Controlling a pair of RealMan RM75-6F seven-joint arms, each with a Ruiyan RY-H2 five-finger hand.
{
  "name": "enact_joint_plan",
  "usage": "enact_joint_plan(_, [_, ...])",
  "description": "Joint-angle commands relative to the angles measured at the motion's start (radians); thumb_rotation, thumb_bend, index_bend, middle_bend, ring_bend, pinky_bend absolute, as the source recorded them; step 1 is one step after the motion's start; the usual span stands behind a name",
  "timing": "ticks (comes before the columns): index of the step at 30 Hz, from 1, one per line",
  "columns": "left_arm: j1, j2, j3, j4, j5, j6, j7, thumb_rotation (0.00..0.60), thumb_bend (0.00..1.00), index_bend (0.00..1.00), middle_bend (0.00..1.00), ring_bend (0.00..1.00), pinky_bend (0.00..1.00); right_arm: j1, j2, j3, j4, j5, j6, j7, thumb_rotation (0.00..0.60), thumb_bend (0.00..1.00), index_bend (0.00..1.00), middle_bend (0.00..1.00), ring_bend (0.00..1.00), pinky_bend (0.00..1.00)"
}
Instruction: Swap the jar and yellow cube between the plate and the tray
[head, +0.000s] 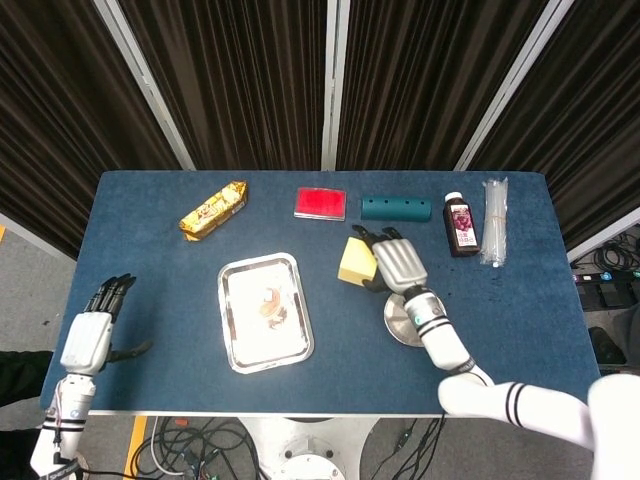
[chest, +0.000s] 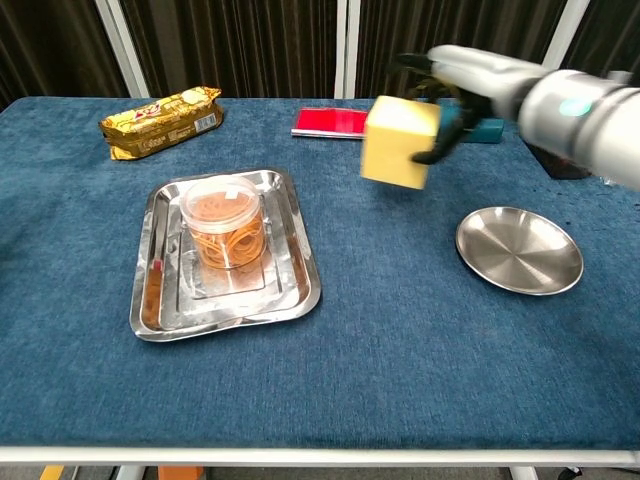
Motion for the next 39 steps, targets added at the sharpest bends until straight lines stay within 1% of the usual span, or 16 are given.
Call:
enact_joint_plan(1, [-0.004,-0.004,-0.005,-0.003,0.001,-0.008,0.014,0.6,0.06,0.06,0.04,0.0,0.15,-0.122,0.127,-0.094,-0.126,-0.05,0.079,0.012,0.6,0.24,0.1,0.42,0.33,0.15])
enact_joint_plan(5, [-0.007,-0.005,-0.012,-0.008,0.004,-0.016,0.02,0.6,0.06,0.06,0.04,0.0,0.15,-0.194,0.158,-0.152,-0.155,-0.102,0.112,0.058,0.6,0.24,0.09,0.42,0.33,0.15])
enact_joint_plan(8, [-0.006,-0.005,-0.018,-0.01,0.006,-0.015,0.021,0.6,0.06,0.06,0.04,0.0,0.15,-0.228,0.151,-0.176,-0.148,-0.138,0.127,0.092,0.6,0.23,0.08,0.41,0.33,0.15])
enact_joint_plan(11, [-0.004,-0.004,-0.02,-0.011,0.006,-0.016,0.021,0.6,0.06,0.06,0.04,0.0,0.15,-0.247,0.136,-0.184,-0.126,-0.164,0.134,0.108,0.6,0.23,0.08,0.41,0.33,0.14])
enact_joint_plan(16, [0.0,-0.005,-0.022,-0.013,0.008,-0.018,0.02,0.6,0.06,0.06,0.04,0.0,0.15,-0.259,0.125,-0.178,-0.112,-0.169,0.128,0.104,0.6,0.23,0.06,0.41,0.32,0.14])
enact_joint_plan(24, [0.008,-0.005,-0.021,-0.006,0.015,-0.016,0.006,0.6,0.06,0.06,0.04,0.0,0.15,-0.289,0.134,-0.178,-0.131,-0.184,0.142,0.09,0.6,0.22,0.04,0.41,0.3,0.12])
enact_joint_plan(25, [0.009,-0.006,-0.02,-0.003,0.016,-0.016,0.004,0.6,0.06,0.06,0.04,0.0,0.15,-0.292,0.136,-0.181,-0.133,-0.185,0.137,0.09,0.6,0.21,0.03,0.39,0.29,0.12])
enact_joint_plan(27, [0.01,-0.01,-0.02,0.004,0.018,-0.014,0.002,0.6,0.06,0.06,0.04,0.0,0.15,-0.294,0.141,-0.185,-0.135,-0.183,0.12,0.092,0.6,0.2,0.01,0.33,0.22,0.1])
enact_joint_plan(29, [0.011,-0.013,-0.023,0.01,0.019,-0.013,0.001,0.6,0.06,0.06,0.04,0.0,0.15,-0.292,0.15,-0.189,-0.137,-0.18,0.094,0.094,0.6,0.16,0.0,0.2,0.1,0.05])
enact_joint_plan(30, [0.011,-0.014,-0.025,0.011,0.02,-0.011,0.001,0.6,0.06,0.06,0.04,0.0,0.15,-0.29,0.154,-0.189,-0.139,-0.176,0.083,0.093,0.6,0.12,0.0,0.1,0.04,0.02])
enact_joint_plan(31, [0.012,-0.015,-0.026,0.013,0.022,-0.007,0.001,0.6,0.06,0.06,0.04,0.0,0.14,-0.289,0.156,-0.187,-0.139,-0.177,0.079,0.095,0.6,0.07,0.0,0.03,0.0,0.0])
enact_joint_plan(32, [0.013,-0.017,-0.028,0.016,0.024,-0.002,0.003,0.6,0.05,0.06,0.04,0.0,0.14,-0.291,0.154,-0.183,-0.135,-0.187,0.083,0.103,0.6,0.05,0.0,0.01,0.0,0.0])
enact_joint_plan(34, [0.015,-0.018,-0.031,0.019,0.027,0.006,0.004,0.6,0.05,0.06,0.04,0.0,0.14,-0.298,0.146,-0.179,-0.124,-0.212,0.099,0.121,0.6,0.0,0.0,0.0,0.0,0.0])
enact_joint_plan(39, [0.023,-0.009,-0.034,0.006,0.033,0.021,0.006,0.6,0.03,0.06,0.04,0.0,0.13,-0.326,0.158,-0.177,-0.129,-0.282,0.145,0.18,0.6,0.0,0.0,0.0,0.0,0.0])
